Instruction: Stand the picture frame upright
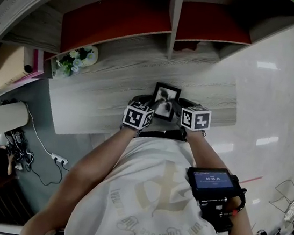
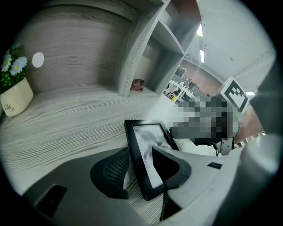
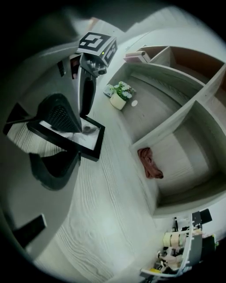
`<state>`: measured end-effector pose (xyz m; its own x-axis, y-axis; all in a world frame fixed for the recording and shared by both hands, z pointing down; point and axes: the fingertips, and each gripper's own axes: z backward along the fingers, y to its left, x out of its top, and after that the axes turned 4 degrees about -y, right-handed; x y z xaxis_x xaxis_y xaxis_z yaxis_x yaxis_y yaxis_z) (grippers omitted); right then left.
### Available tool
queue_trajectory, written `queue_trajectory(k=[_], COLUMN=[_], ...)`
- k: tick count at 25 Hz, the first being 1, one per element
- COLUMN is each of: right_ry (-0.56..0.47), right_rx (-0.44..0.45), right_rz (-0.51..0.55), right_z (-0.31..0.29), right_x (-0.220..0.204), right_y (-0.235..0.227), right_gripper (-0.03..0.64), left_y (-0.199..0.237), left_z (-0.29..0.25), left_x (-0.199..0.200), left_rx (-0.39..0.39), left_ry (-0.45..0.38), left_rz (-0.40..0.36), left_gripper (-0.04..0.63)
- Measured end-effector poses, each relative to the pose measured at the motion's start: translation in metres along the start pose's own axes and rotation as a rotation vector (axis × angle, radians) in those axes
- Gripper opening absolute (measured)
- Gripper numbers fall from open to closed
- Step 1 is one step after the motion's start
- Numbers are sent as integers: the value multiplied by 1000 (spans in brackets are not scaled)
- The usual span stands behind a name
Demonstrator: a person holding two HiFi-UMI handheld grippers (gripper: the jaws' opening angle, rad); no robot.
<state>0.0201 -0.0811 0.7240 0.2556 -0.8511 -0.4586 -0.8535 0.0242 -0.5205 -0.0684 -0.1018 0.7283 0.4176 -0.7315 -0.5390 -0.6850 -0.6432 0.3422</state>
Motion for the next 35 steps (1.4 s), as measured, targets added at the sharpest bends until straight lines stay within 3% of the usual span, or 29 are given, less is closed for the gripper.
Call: queue_trajectory(k=[8,13,19,27,35], right_ry=[21,29,110,115,72], right_rx=[-20,-74,-145,-135,-83], right_rz=[-13,88,231,182,90], right_z=[-8,-9,-7,-11,-3], right_x=[-6,-8,-12,-10,-8], right_y=[-2,-1,1,-5,-4], right_gripper=[158,158,157,117,104], left_y=[4,6,-1,4,-1], left_z=[-8,-10,-5,-5,-2], left_x=[1,0,1,-6,-4], left_rx=[-3,9,12,12,12], left_ry=[25,40,45,106,97], left_rz=[0,-11,-8,116,151], left_gripper=[176,153,151,120,109])
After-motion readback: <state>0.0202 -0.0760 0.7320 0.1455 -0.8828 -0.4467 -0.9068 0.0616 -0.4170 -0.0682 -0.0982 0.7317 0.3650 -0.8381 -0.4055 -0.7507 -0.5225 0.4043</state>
